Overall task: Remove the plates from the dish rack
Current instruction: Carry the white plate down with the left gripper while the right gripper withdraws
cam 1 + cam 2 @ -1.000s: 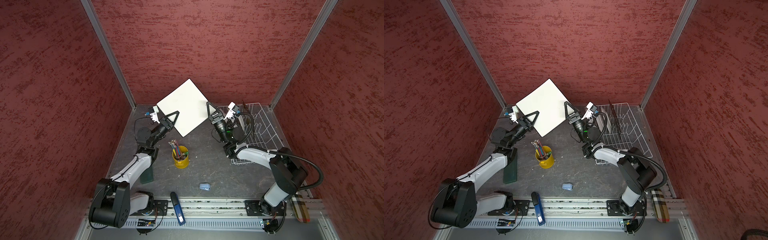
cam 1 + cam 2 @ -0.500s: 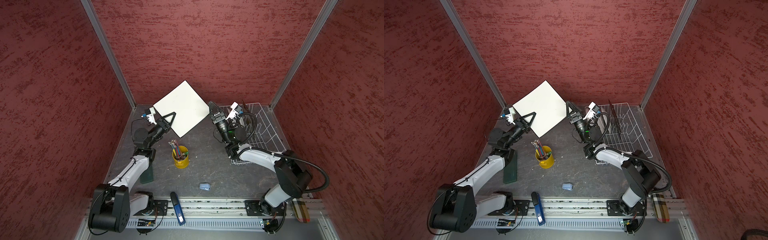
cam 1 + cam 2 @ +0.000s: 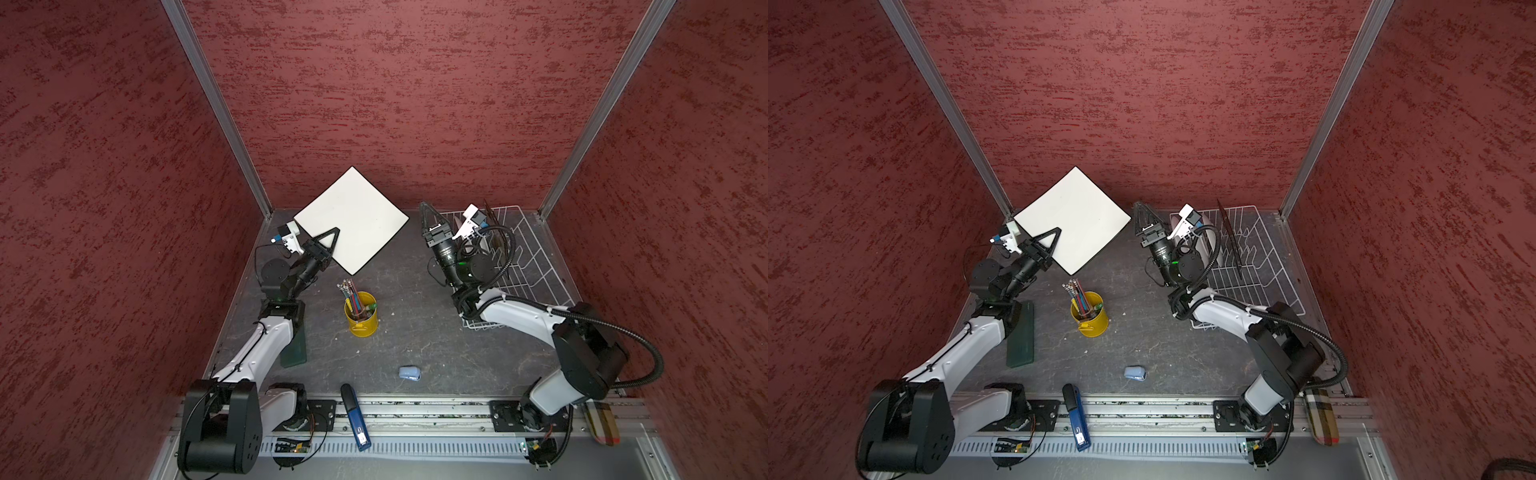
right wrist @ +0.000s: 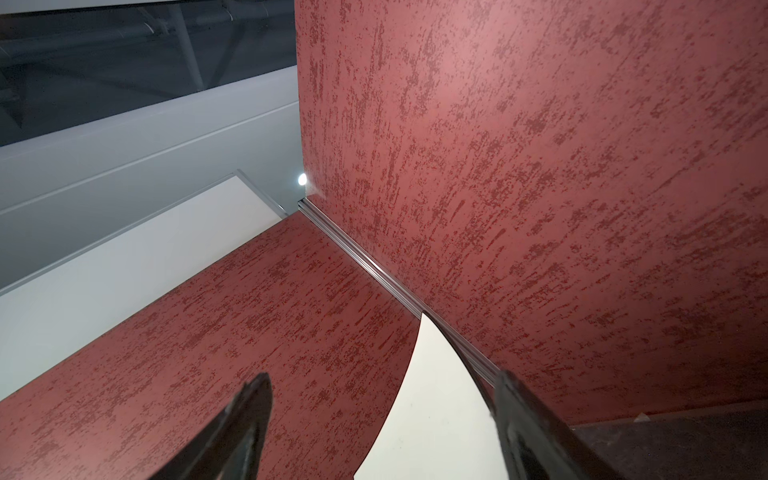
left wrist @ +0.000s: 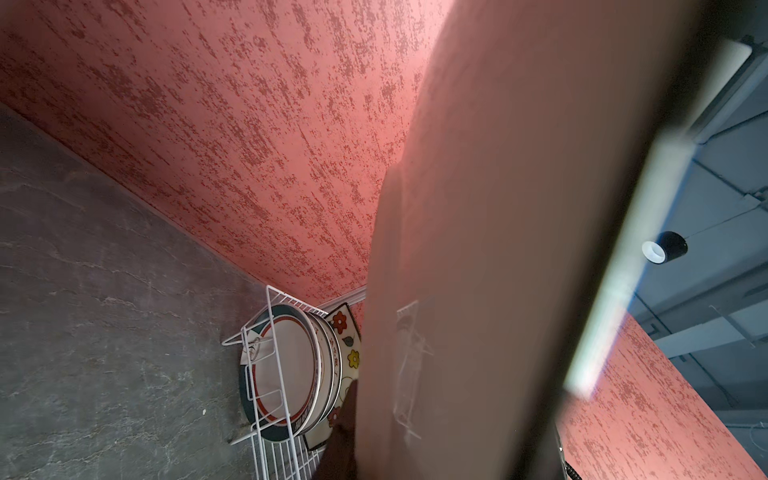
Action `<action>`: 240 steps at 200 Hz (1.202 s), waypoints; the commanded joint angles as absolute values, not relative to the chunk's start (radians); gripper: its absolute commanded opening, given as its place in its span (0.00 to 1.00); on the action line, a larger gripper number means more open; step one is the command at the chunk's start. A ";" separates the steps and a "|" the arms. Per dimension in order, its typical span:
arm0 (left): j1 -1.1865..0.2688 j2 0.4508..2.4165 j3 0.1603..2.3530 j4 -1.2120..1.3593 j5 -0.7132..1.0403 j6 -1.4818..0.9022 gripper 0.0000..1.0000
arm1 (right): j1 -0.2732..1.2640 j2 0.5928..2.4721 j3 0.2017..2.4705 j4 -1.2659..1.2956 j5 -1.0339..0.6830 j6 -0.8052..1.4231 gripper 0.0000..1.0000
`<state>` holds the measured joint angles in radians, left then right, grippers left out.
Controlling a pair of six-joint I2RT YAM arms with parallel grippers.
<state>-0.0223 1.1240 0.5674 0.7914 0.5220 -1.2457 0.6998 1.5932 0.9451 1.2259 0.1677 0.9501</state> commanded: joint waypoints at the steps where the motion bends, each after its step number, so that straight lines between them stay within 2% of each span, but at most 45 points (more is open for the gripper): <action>1: 0.011 1.068 0.571 0.925 0.462 -1.272 0.00 | 0.706 1.574 0.950 1.219 0.173 0.953 0.84; 60: 0.126 1.069 0.557 0.891 0.448 -1.256 0.00 | 0.706 1.554 0.962 1.133 0.145 0.926 0.84; 106: 0.205 1.072 0.548 0.815 0.412 -1.193 0.00 | 0.706 1.512 1.038 0.877 0.115 0.859 0.86; 167: 0.240 1.071 0.512 0.711 0.291 -1.120 0.00 | 0.706 1.493 1.084 0.682 0.058 0.831 0.87; 240: 0.245 1.178 0.515 0.618 0.162 -1.216 0.00 | 0.706 1.459 1.055 0.644 0.081 0.801 0.87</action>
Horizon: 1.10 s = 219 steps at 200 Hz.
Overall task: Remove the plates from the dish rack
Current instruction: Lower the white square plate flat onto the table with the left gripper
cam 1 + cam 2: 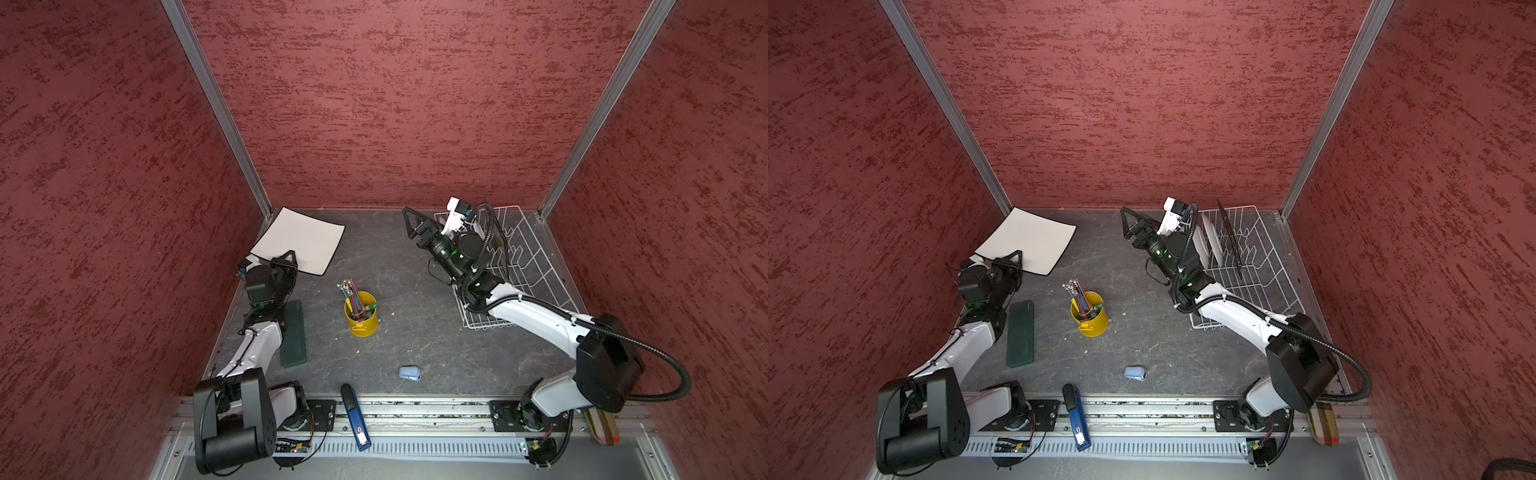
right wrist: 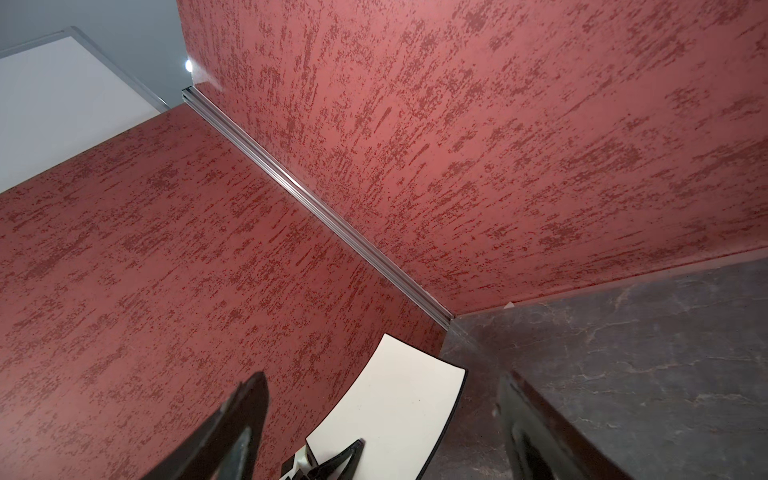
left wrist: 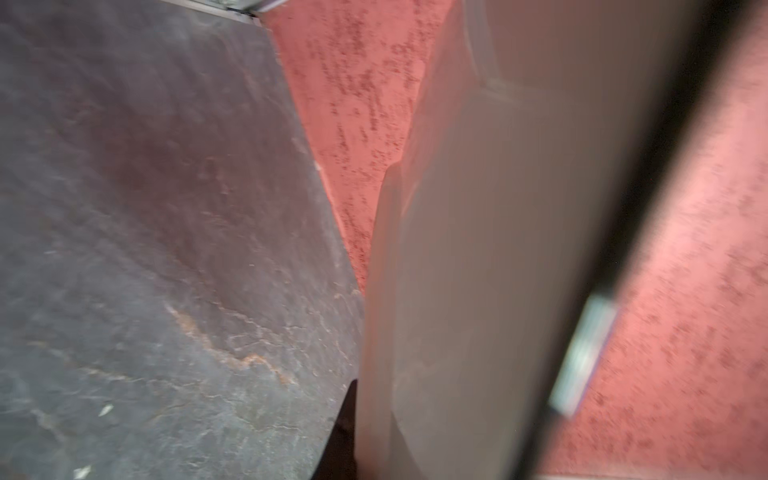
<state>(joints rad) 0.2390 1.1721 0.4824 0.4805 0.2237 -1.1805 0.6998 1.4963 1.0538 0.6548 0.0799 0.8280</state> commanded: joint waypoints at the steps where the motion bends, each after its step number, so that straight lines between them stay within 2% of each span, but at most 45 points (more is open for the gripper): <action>1: 0.246 1.180 0.515 0.617 0.160 -1.216 0.00 | 0.706 1.459 1.054 0.644 0.082 0.800 0.87; 61: 0.249 1.305 0.542 0.628 0.044 -1.230 0.00 | 0.706 1.422 1.026 0.652 0.098 0.801 0.88; 130: 0.258 1.500 0.685 0.568 0.085 -1.211 0.00 | 0.706 1.415 1.005 0.665 0.095 0.815 0.87; 219: 0.284 1.661 0.714 0.696 0.148 -1.336 0.00 | 0.707 1.375 0.987 0.654 0.119 0.800 0.87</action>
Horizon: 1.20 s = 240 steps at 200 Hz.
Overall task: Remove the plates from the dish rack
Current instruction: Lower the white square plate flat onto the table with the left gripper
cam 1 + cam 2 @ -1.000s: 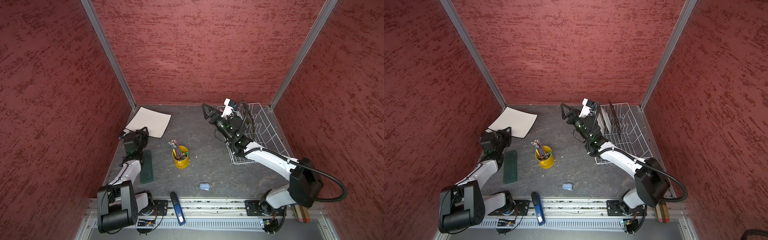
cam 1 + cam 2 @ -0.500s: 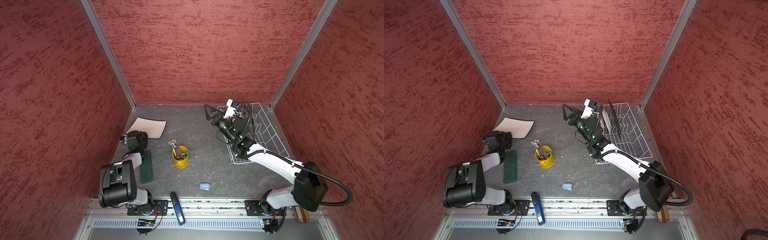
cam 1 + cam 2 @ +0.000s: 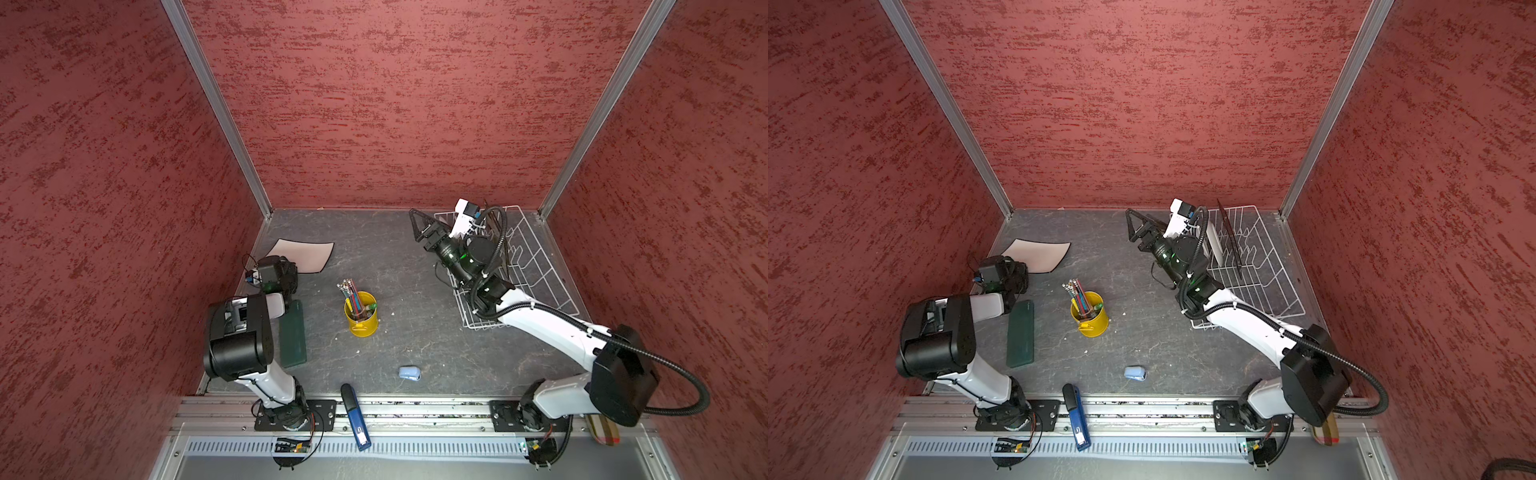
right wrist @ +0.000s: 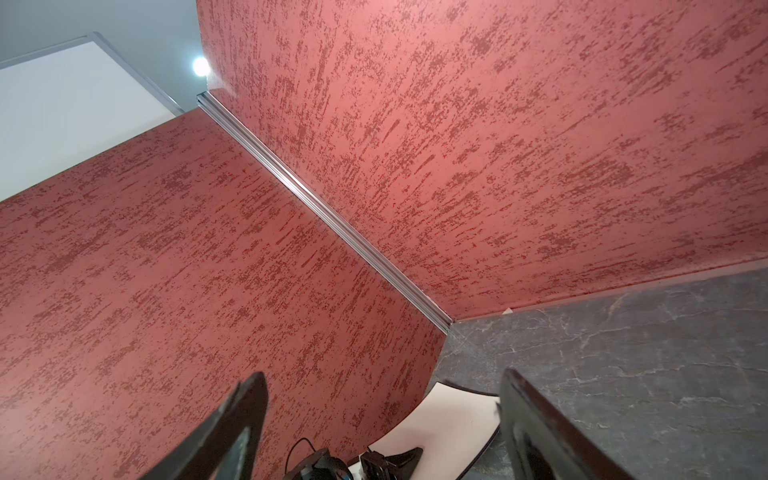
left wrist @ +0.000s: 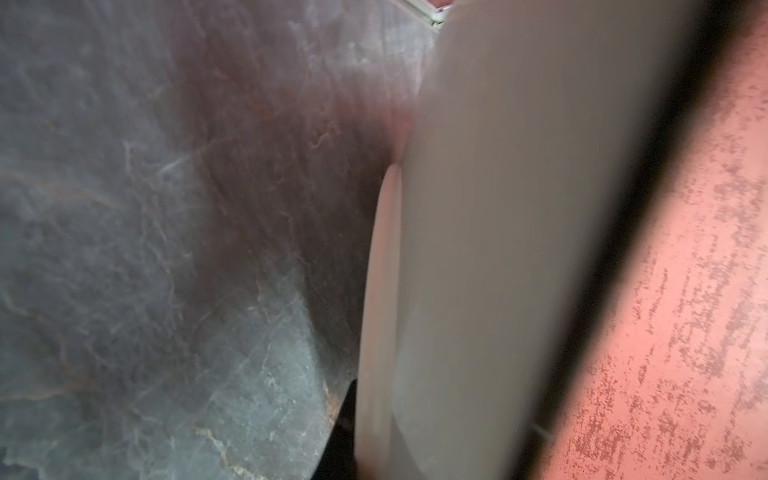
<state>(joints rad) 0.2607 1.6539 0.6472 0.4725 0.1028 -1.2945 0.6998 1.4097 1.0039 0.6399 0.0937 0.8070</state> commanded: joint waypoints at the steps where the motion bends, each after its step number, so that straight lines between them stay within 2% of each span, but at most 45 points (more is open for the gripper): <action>1: 0.286 1.663 0.715 0.697 0.149 -1.337 0.00 | 0.706 1.376 0.986 0.654 0.120 0.801 0.87; 34: 0.301 1.692 0.732 0.714 0.148 -1.351 0.00 | 0.706 1.362 0.980 0.644 0.121 0.794 0.87; 99: 0.311 1.809 0.862 0.679 0.254 -1.349 0.00 | 0.706 1.351 0.974 0.632 0.129 0.787 0.87; 128: 0.310 1.819 0.903 0.619 0.235 -1.332 0.00 | 0.706 1.348 0.963 0.636 0.141 0.791 0.88; 219: 0.302 1.901 0.942 0.648 0.238 -1.388 0.00 | 0.706 1.348 0.961 0.632 0.151 0.790 0.87; 240: 0.296 1.902 0.943 0.648 0.245 -1.386 0.06 | 0.706 1.348 0.953 0.640 0.164 0.791 0.87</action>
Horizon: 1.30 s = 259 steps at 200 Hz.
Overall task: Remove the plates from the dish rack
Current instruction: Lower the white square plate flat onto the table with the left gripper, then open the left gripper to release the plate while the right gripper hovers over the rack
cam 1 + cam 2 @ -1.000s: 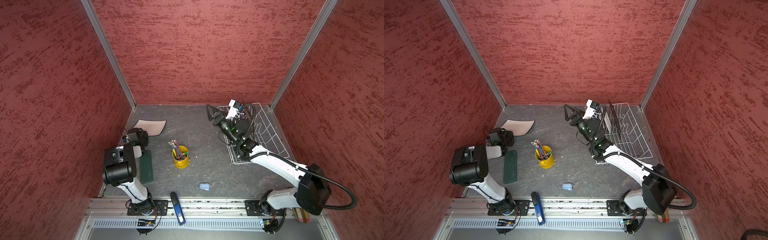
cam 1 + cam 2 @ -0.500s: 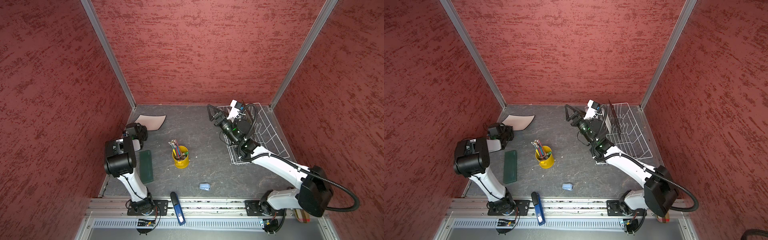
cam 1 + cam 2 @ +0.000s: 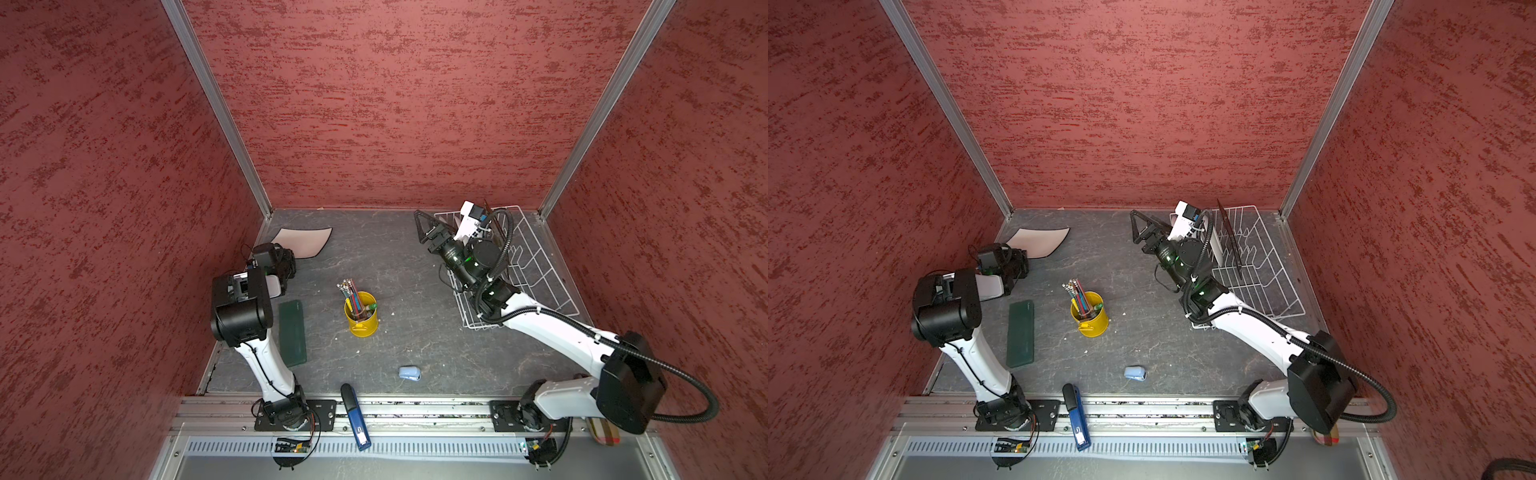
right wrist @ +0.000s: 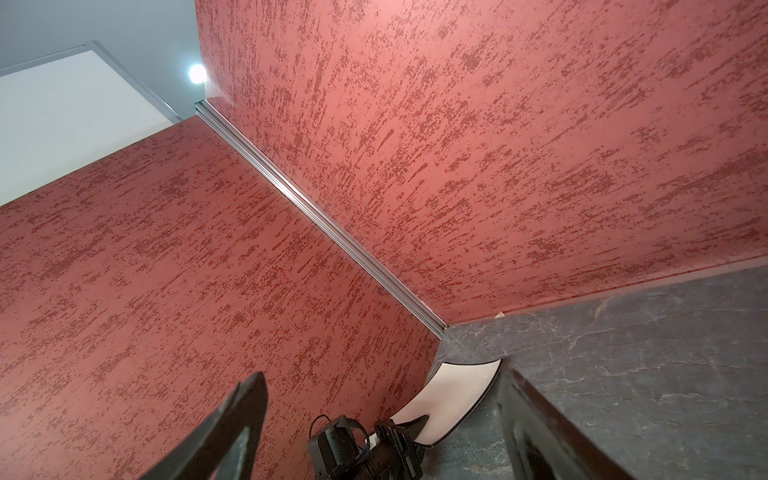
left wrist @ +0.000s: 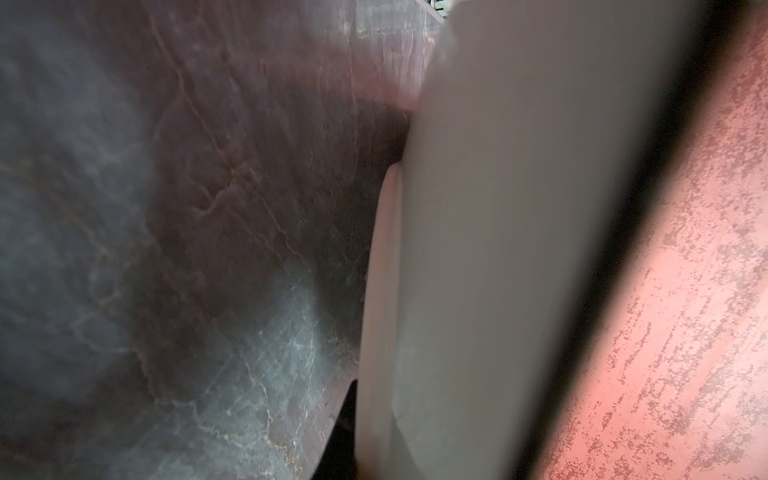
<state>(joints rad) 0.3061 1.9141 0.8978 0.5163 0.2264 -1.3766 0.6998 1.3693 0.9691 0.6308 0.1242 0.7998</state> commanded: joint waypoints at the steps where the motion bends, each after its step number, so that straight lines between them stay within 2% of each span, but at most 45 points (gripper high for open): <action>1: 0.296 1.903 0.943 0.648 0.244 -1.385 0.06 | 0.706 1.348 0.954 0.640 0.164 0.792 0.87; 63: 0.286 1.882 0.934 0.628 0.224 -1.382 0.21 | 0.706 1.337 0.937 0.644 0.185 0.792 0.88; 94: 0.284 1.877 0.937 0.616 0.219 -1.385 0.37 | 0.706 1.330 0.930 0.641 0.190 0.790 0.88; 193: 0.276 1.856 0.937 0.570 0.217 -1.388 0.73 | 0.706 1.299 0.902 0.651 0.216 0.784 0.88; 259: 0.275 1.842 0.919 0.554 0.202 -1.384 0.86 | 0.706 1.283 0.890 0.652 0.231 0.784 0.88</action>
<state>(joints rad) 0.2813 1.8996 0.9073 0.5255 0.2054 -1.3834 0.6998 1.3079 0.8982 0.6315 0.2001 0.7921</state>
